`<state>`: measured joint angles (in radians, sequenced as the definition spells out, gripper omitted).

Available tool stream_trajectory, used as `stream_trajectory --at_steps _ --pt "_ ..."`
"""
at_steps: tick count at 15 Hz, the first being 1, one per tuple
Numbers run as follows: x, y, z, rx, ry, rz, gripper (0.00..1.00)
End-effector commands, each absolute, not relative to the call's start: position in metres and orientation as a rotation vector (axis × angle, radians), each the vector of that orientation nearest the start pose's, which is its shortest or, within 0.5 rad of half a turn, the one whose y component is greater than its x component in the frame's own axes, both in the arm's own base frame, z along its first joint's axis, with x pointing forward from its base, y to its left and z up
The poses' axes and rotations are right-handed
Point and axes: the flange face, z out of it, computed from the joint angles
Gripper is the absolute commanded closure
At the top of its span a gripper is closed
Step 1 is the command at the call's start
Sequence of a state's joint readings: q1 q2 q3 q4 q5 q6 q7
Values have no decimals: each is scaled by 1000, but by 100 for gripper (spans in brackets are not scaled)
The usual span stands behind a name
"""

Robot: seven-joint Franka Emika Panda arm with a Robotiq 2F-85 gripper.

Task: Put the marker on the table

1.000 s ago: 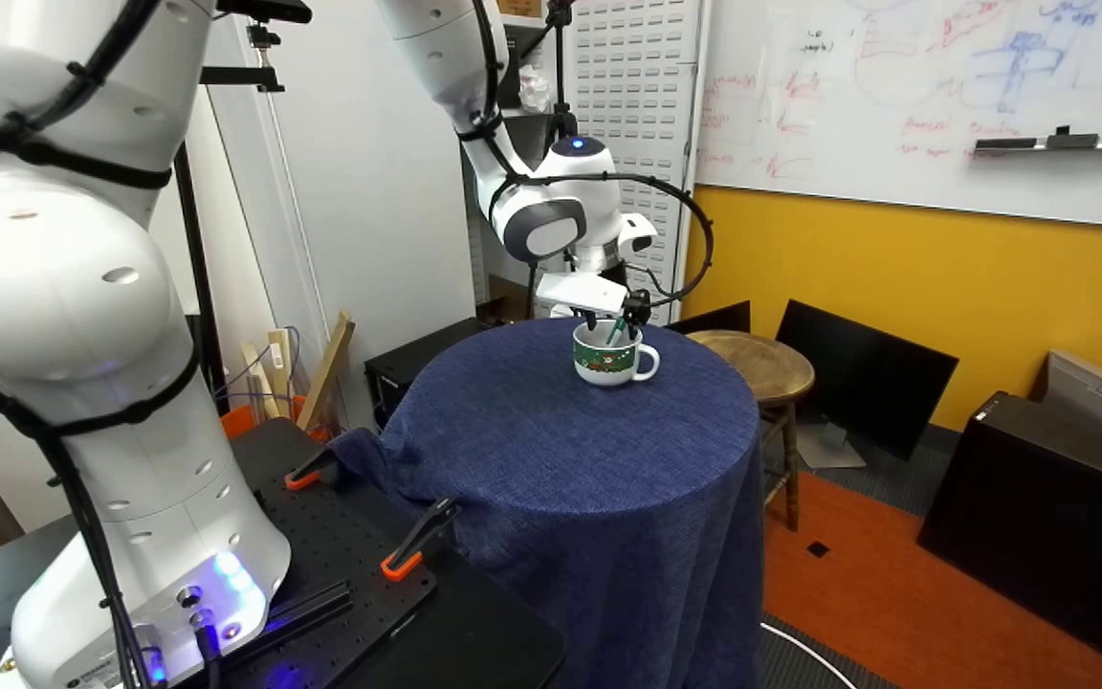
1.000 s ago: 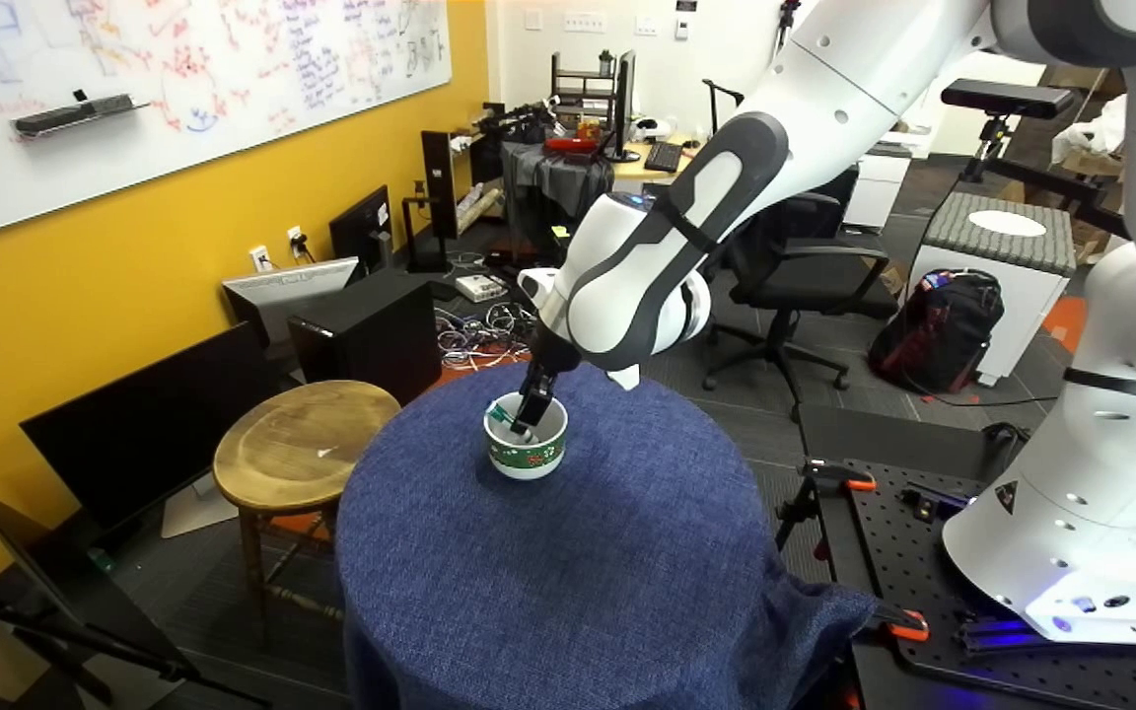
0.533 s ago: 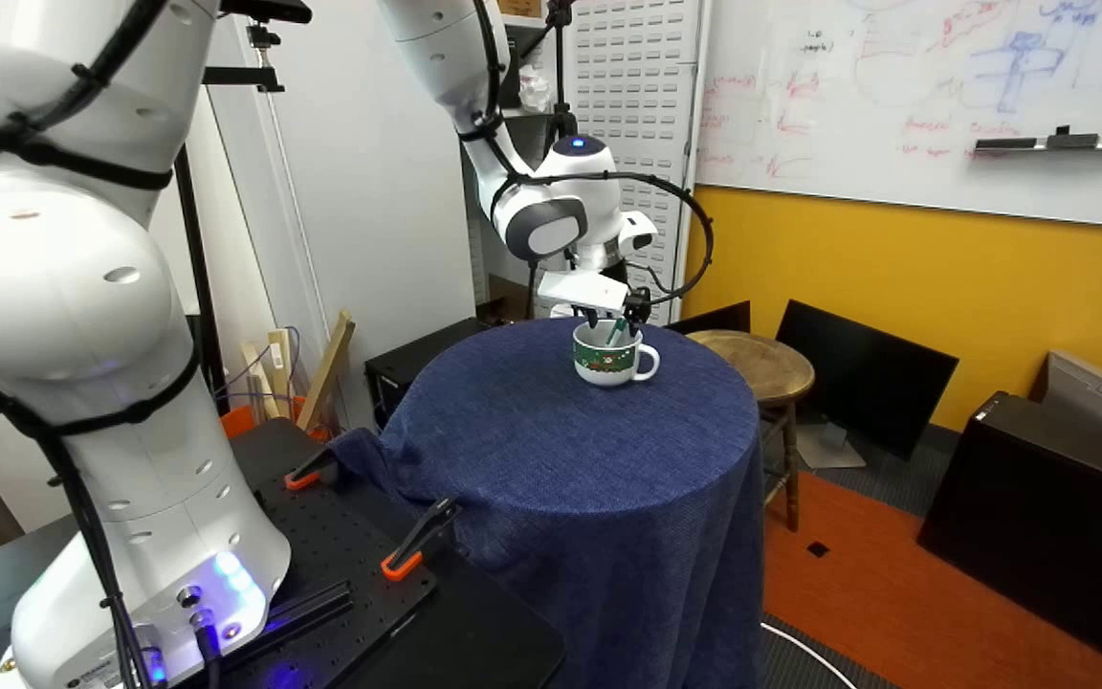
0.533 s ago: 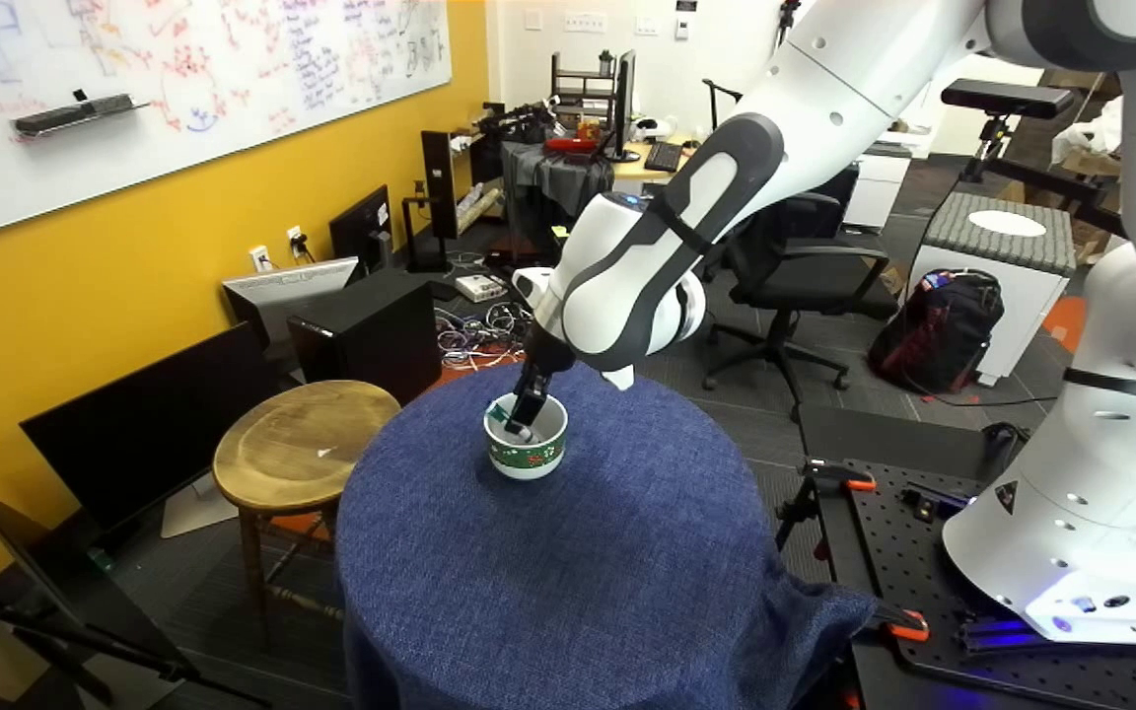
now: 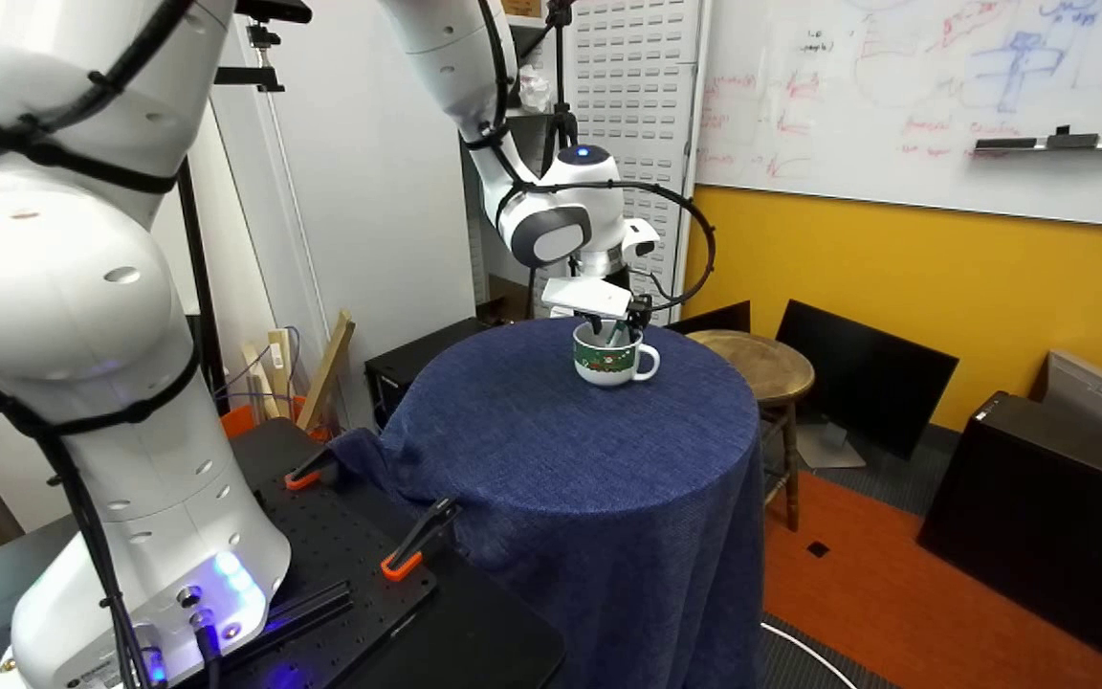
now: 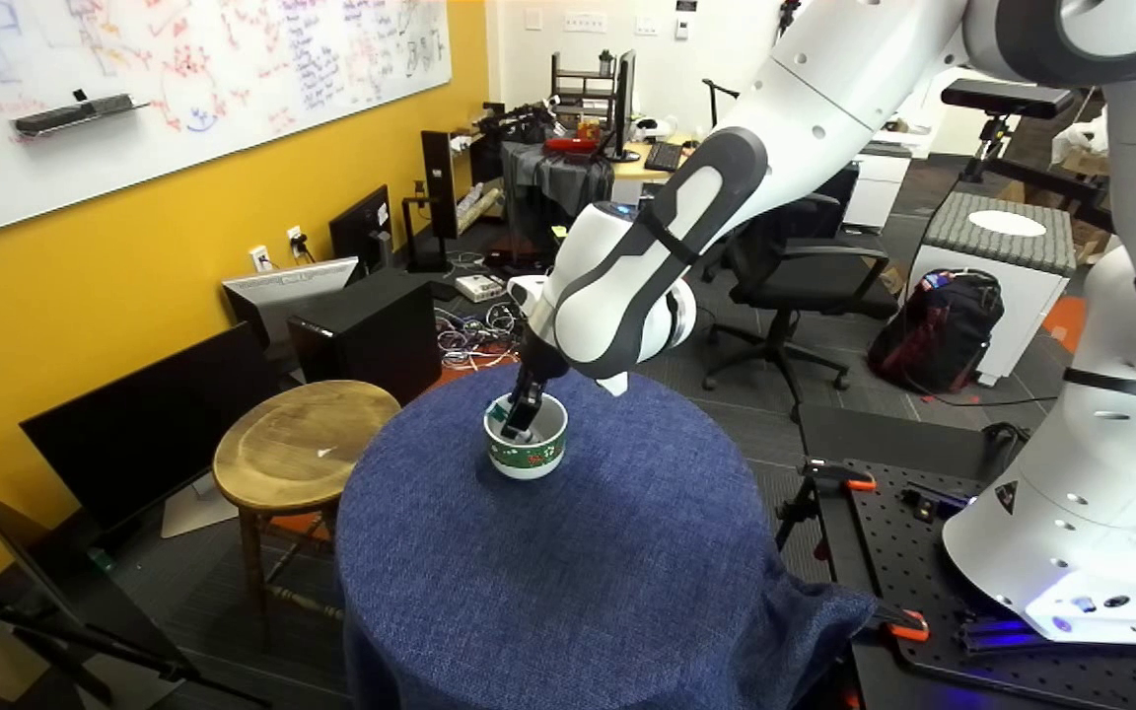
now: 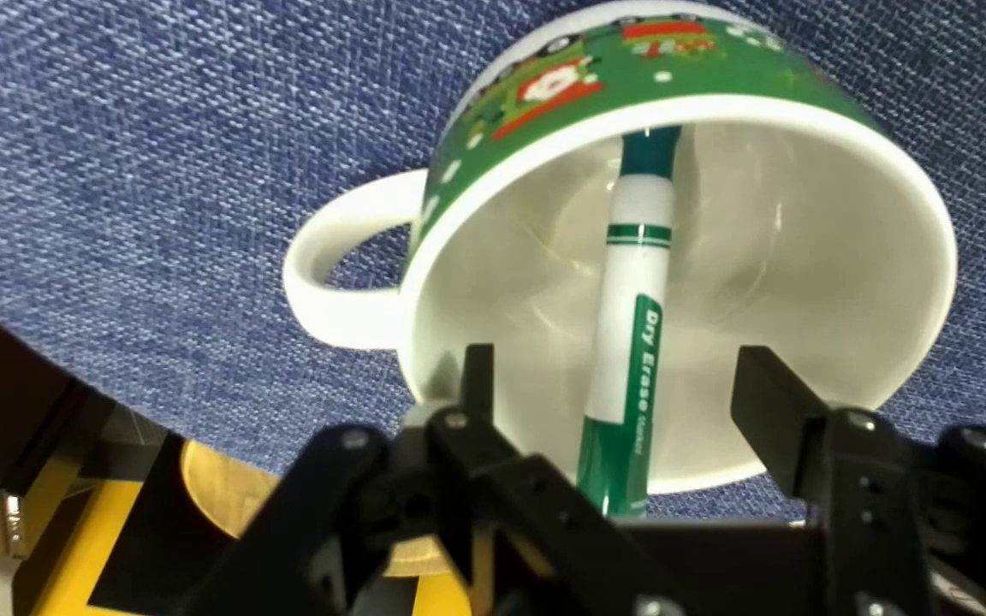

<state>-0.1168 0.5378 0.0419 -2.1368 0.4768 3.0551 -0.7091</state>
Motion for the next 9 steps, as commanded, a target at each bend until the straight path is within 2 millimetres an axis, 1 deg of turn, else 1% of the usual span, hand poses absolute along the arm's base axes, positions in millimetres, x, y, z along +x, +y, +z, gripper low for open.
stream_trajectory --at_steps 1,2,3,5,8,9 --pt "597 -81 183 -3077 -268 -609 35" --pt "597 -81 183 -3078 -271 -609 40" --pt "598 -81 182 -3080 -274 -609 61" --pt "598 -80 182 -3082 -279 -608 68" --pt "598 -79 182 -3083 -283 -608 92" --pt "598 -79 183 -3083 -284 -609 99"
